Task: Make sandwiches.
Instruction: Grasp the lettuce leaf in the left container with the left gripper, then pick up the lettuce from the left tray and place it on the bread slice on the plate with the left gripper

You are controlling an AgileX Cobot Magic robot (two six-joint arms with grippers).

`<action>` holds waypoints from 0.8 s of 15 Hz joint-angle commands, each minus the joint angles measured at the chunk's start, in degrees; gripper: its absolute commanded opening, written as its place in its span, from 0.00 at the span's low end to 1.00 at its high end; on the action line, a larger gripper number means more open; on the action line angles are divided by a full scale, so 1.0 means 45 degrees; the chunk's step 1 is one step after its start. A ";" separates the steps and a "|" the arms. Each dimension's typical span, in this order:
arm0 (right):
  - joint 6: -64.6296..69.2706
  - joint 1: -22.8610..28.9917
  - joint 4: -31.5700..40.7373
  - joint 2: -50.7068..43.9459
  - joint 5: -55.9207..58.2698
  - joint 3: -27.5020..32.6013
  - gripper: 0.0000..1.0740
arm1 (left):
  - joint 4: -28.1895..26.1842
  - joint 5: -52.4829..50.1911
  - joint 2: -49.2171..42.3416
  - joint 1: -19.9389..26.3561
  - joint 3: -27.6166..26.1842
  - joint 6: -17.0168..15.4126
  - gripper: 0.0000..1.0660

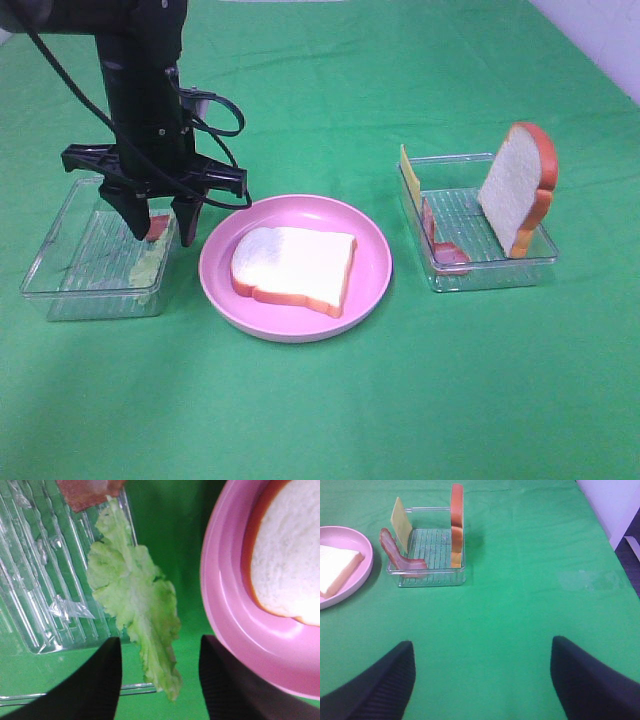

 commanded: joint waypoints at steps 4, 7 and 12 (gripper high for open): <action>-0.0166 -0.0051 0.0051 -0.0204 -0.0089 0.0025 0.66 | 0.0293 -0.0089 0.0064 -0.0051 0.0127 -0.0306 0.00; -0.0166 -0.0051 0.0051 -0.0204 -0.0089 0.0025 0.66 | 0.0255 -0.0076 0.0064 -0.0051 0.0127 -0.0306 0.00; -0.0166 -0.0051 0.0064 -0.0204 -0.0089 0.0025 0.66 | -0.0267 0.0038 -0.1235 -0.0051 0.0127 -0.0051 0.00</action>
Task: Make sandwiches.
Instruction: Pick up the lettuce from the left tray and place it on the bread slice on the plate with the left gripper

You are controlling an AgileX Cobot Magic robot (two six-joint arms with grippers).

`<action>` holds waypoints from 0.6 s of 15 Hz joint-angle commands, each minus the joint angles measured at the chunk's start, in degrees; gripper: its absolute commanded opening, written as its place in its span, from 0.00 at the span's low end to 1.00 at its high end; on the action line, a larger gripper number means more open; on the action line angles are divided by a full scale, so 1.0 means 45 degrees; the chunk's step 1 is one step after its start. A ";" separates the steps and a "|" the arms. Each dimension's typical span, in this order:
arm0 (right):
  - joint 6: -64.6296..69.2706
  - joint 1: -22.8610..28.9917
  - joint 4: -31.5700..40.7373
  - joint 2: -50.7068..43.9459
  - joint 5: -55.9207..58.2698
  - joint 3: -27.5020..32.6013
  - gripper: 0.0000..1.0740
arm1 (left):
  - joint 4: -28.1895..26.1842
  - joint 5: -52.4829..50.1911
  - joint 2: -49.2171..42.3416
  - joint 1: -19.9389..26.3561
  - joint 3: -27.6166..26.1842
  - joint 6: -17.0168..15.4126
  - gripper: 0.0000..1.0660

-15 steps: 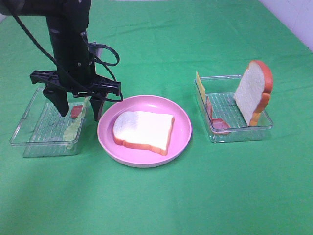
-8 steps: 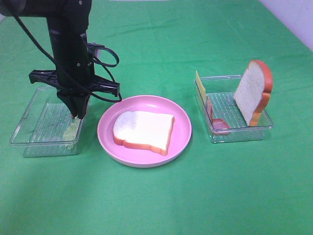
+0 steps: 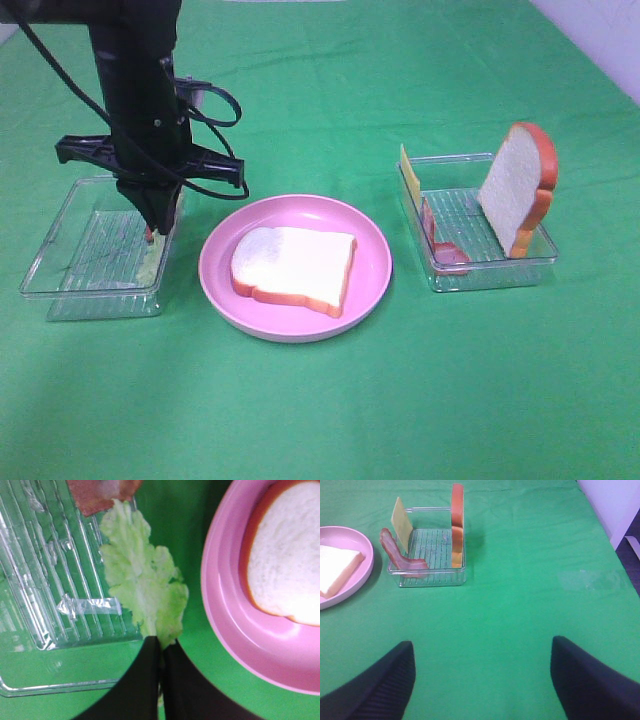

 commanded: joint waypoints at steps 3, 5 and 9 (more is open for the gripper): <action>-0.0166 -0.0051 0.0025 -0.0204 -0.0089 0.0025 0.66 | -0.2827 -0.0611 -0.1783 -0.0051 0.0064 0.1642 0.00; -0.0166 -0.0051 0.0038 -0.0204 -0.0089 0.0025 0.66 | -0.5042 -0.1095 -0.1859 -0.0051 0.0064 0.2967 0.00; -0.0166 -0.0051 0.0038 -0.0204 -0.0089 0.0025 0.66 | -0.8874 -0.1693 -0.1044 -0.0051 0.0064 0.5640 0.00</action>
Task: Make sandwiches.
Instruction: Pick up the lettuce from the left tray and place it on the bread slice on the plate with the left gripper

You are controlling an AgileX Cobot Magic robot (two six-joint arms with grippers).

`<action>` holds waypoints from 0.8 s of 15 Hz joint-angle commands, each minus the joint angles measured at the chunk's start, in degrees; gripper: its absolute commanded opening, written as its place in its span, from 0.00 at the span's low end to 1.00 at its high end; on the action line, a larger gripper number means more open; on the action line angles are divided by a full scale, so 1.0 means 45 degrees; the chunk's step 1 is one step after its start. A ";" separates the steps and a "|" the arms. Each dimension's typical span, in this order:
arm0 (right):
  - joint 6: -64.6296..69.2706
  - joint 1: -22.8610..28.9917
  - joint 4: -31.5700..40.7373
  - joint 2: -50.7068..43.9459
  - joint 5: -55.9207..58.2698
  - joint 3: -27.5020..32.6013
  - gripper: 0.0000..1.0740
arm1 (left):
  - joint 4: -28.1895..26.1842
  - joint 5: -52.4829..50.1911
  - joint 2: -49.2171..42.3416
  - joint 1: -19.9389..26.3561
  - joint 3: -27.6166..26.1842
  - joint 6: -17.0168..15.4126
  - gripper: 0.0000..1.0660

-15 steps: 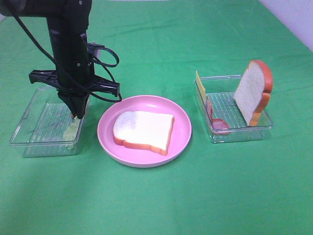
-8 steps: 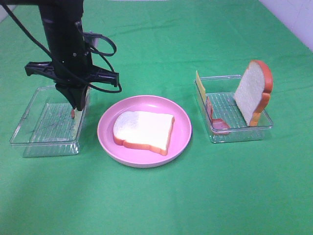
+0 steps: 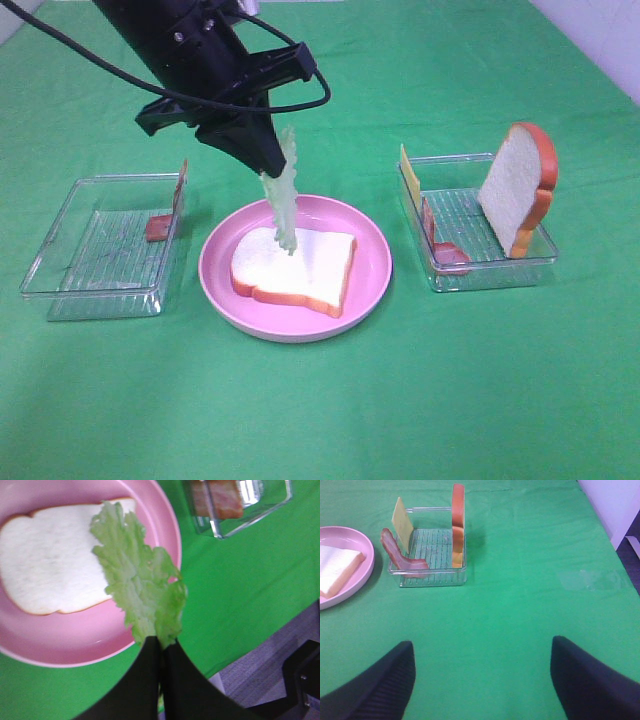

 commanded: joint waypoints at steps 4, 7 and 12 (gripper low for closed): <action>-0.0166 -0.0051 0.0038 -0.0204 -0.0089 0.0025 0.66 | -0.3310 -0.0369 0.1528 -0.0127 0.0064 0.2406 0.00; -0.0166 -0.0051 0.0051 -0.0204 -0.0089 0.0025 0.66 | -0.1630 -0.0598 0.2088 -0.0178 0.0064 0.2585 0.00; -0.0166 -0.0051 0.0051 -0.0204 -0.0089 0.0025 0.66 | 0.1642 -0.1617 0.2088 -0.0178 0.0064 0.0802 0.00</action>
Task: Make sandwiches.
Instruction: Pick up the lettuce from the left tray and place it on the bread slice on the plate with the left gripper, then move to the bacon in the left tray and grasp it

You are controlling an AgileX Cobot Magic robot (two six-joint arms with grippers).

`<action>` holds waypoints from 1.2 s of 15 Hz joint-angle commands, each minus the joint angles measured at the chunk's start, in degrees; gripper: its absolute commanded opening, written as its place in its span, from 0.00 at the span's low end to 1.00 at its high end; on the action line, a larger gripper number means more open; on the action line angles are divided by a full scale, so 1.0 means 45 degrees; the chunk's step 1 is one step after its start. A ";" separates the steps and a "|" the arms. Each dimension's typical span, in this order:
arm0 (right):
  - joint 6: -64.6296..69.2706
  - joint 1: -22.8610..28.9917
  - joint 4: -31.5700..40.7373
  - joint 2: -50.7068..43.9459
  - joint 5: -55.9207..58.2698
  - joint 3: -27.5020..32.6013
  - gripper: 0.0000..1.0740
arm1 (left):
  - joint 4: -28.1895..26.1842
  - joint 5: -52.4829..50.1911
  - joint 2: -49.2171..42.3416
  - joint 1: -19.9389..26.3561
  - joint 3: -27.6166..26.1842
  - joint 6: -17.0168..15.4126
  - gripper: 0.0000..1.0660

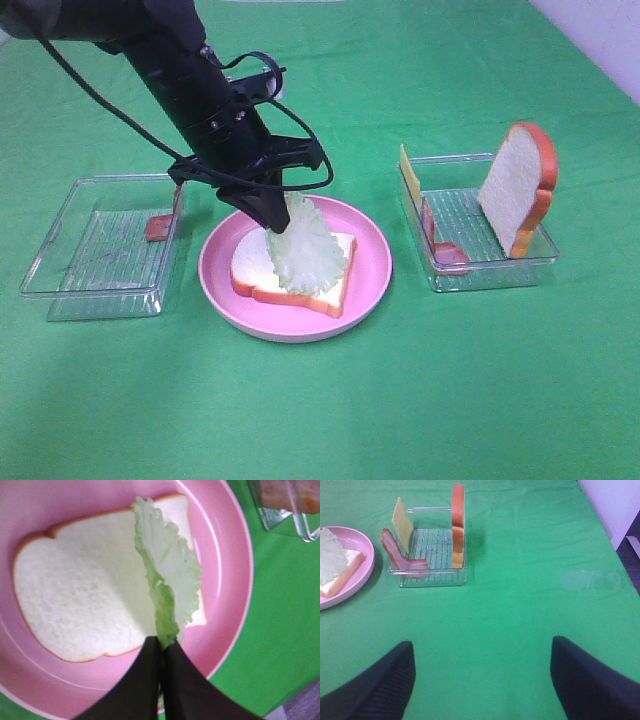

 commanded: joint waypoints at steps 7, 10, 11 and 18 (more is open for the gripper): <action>-0.0166 -0.0051 0.0038 -0.0204 -0.0089 0.0025 0.66 | 0.0407 -0.0255 -0.0025 -0.0051 0.0051 -0.0458 0.54; -0.0166 -0.0051 0.0038 -0.0204 -0.0089 0.0025 0.66 | 0.0458 -0.0306 -0.0306 -0.0051 0.0025 -0.0598 0.67; -0.0166 -0.0051 0.0038 -0.0204 -0.0089 0.0025 0.66 | 0.0637 -0.0344 -0.0509 -0.0051 0.0013 -0.0713 0.67; -0.0166 -0.0051 0.0038 -0.0204 -0.0089 0.0025 0.66 | 0.6010 0.2750 -0.1095 0.0051 -0.3170 -0.4762 0.67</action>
